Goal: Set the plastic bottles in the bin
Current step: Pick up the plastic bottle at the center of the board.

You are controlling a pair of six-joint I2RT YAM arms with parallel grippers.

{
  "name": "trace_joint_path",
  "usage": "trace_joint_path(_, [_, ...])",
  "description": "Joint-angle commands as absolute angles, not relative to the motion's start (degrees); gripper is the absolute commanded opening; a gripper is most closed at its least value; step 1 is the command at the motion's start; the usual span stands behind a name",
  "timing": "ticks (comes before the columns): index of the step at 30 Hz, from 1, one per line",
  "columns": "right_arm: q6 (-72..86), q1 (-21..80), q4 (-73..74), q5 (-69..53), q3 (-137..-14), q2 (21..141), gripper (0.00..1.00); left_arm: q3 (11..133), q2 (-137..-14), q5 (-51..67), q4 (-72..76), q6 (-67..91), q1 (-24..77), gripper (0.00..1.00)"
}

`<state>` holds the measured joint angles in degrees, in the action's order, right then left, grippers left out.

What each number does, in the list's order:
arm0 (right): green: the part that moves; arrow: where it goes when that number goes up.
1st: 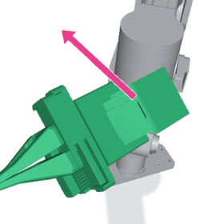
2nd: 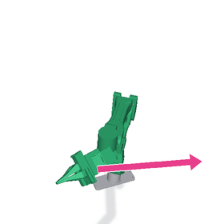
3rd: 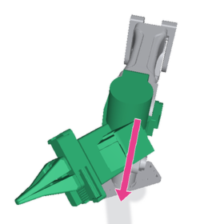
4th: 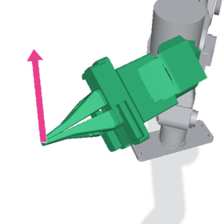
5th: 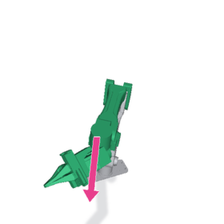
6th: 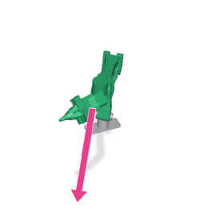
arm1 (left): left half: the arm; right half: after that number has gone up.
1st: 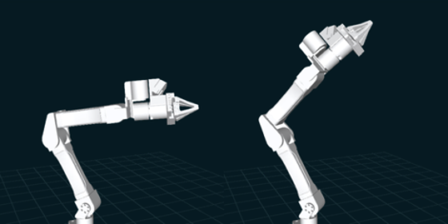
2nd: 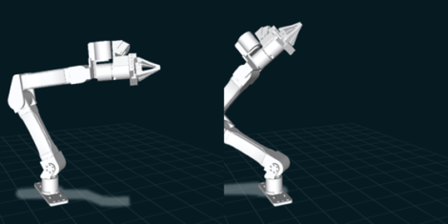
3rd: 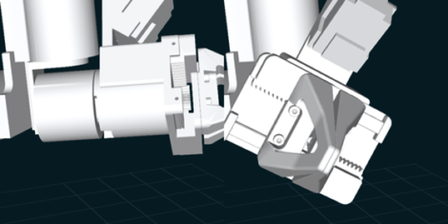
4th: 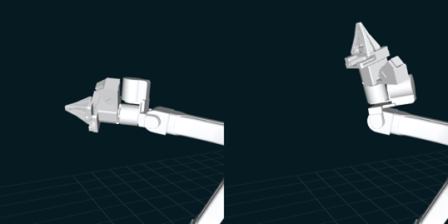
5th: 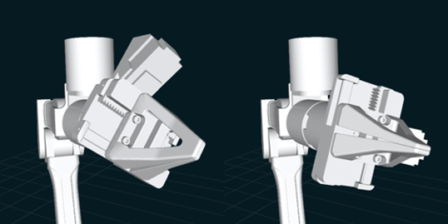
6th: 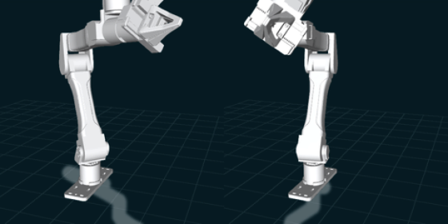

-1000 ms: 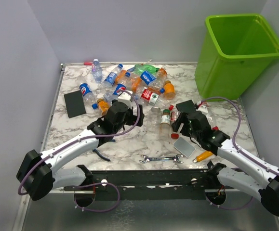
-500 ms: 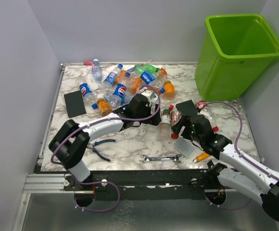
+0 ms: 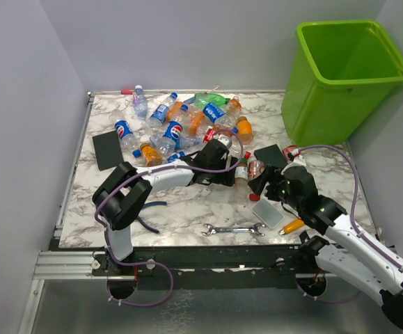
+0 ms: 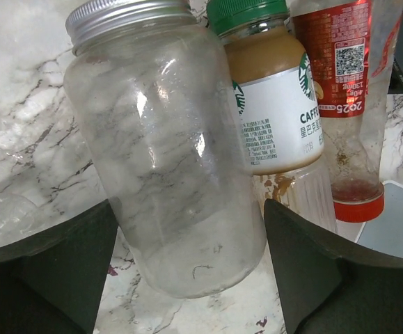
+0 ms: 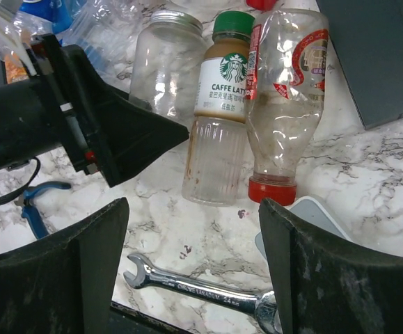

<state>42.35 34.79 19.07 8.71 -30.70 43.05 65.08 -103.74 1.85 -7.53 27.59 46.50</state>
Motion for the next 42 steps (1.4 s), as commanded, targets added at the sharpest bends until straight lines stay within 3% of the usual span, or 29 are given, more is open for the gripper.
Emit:
trace_joint_path(1, [40.4,34.6,21.9,7.8,-33.0,41.8,0.80,66.9,-105.5,-1.4,-10.5,26.6,47.0,0.81])
trace_joint_path(8, [39.6,34.6,22.5,7.4,-33.7,41.5,0.80,66.7,-105.2,-2.9,-11.3,25.5,47.0,0.63])
trace_joint_path(14, [37.0,34.6,21.0,4.1,-35.3,41.0,0.80,64.3,-98.0,-3.8,-9.4,24.3,47.0,0.49])
trace_joint_path(21, [29.7,34.6,22.1,-0.5,-49.1,43.5,0.82,61.8,-83.7,-2.6,-8.3,19.3,47.0,0.48])
trace_joint_path(25, [25.5,34.6,16.0,-10.4,-52.6,43.9,0.82,57.9,-72.7,1.5,-6.6,13.4,47.0,0.47])
trace_joint_path(27, [24.5,34.6,12.2,-15.0,-54.3,44.5,0.83,54.2,-67.3,6.0,-3.0,10.1,47.0,0.49])
trace_joint_path(30, [27.7,34.6,12.2,-12.6,-58.7,46.8,0.84,46.1,-58.5,11.5,5.2,6.6,47.0,0.53])
trace_joint_path(34, [31.9,34.6,1.8,-20.1,-58.6,49.3,0.86,32.0,-47.4,17.1,23.1,4.8,47.1,0.54])
trace_joint_path(40, [37.4,34.6,-3.3,-29.8,-60.5,57.4,0.89,22.0,-40.3,12.8,33.8,3.0,47.1,0.42])
trace_joint_path(42, [39.5,34.6,-4.7,-31.8,-60.3,59.2,0.98,20.7,-39.6,11.3,35.2,2.9,47.1,0.40])
